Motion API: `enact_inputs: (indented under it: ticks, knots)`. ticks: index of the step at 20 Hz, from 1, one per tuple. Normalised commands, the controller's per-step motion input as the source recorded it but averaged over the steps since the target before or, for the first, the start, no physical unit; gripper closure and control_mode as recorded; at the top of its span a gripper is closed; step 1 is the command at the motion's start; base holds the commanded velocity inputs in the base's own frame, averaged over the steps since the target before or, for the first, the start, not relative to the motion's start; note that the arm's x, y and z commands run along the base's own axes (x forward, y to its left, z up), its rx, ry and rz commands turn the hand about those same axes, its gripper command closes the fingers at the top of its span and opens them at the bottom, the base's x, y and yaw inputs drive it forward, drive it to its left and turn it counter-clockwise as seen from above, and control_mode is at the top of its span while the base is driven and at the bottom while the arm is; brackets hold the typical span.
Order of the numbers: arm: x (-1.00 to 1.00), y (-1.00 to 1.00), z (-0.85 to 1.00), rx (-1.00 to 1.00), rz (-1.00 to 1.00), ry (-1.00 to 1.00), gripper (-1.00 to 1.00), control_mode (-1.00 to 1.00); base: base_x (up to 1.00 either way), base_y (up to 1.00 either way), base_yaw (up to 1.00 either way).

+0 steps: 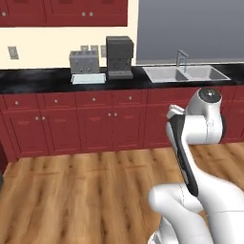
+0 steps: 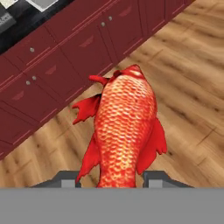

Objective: Take the fish out of the fridge, briefly rinse it in the sink, and place it on the tray next to the sink.

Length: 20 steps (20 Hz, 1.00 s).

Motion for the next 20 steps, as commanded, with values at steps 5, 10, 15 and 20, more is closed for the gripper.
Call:
enact_inputs:
  ticks: [5, 10, 15, 20]
  knots:
    - [0.00, 0.00, 0.00, 0.00, 0.00, 0.00, 1.00, 1.00, 1.00, -1.00, -0.09]
    - [0.00, 0.00, 0.00, 0.00, 0.00, 0.00, 1.00, 1.00, 1.00, -0.89, 0.03]
    - [0.00, 0.00, 0.00, 0.00, 0.00, 0.00, 1.00, 1.00, 1.00, -0.23, 0.36]
    - [0.00, 0.00, 0.00, 0.00, 0.00, 0.00, 1.00, 1.00, 0.65, -0.09, 0.30]
